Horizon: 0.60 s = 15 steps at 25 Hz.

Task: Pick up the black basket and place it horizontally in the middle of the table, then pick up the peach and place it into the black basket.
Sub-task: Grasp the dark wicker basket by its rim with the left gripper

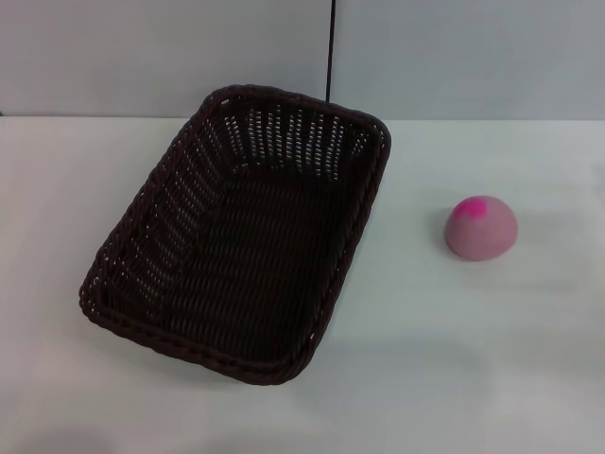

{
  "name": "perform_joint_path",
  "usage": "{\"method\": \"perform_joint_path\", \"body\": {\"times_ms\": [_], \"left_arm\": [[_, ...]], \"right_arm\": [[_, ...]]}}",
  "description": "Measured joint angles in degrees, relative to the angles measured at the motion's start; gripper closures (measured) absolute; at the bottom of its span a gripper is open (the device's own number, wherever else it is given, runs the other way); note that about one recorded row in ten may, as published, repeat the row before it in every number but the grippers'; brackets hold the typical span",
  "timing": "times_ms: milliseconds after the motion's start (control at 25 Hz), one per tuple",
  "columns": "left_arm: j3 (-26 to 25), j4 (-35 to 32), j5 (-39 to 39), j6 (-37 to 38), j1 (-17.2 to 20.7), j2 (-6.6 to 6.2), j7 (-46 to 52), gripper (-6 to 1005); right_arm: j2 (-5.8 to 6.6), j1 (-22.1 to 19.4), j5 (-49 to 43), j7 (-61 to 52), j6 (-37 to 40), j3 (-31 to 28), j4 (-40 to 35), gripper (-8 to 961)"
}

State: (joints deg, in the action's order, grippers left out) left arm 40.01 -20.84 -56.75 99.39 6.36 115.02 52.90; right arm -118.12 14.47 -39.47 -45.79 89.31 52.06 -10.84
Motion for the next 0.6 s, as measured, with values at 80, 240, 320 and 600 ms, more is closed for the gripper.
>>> {"method": "perform_joint_path", "body": {"times_ms": [80,240,320,600], "left_arm": [[-0.28,-8.54,-4.57,-0.96,0.66,-0.02,7.6,198],[-1.17,-22.79,-13.68,-3.74,0.62,-0.1,21.46,198],[-1.83,-30.89,-19.83,-5.07,-0.11,0.21,29.24,198],[-2.19,-60.45,-50.29,-5.66,-9.27,2.95,59.37,198]], "right_arm": [[-0.02,-0.14,0.04,-0.1,0.43,-0.39,-0.09,293],[-0.04,-0.44,0.35,-0.2,0.52,-0.49,-0.12,293],[-0.17,-0.7,0.42,-0.19,0.53,-0.52,-0.13,293],[-0.59,-1.21,0.55,-0.23,0.65,-1.49,-0.09,294]]}}
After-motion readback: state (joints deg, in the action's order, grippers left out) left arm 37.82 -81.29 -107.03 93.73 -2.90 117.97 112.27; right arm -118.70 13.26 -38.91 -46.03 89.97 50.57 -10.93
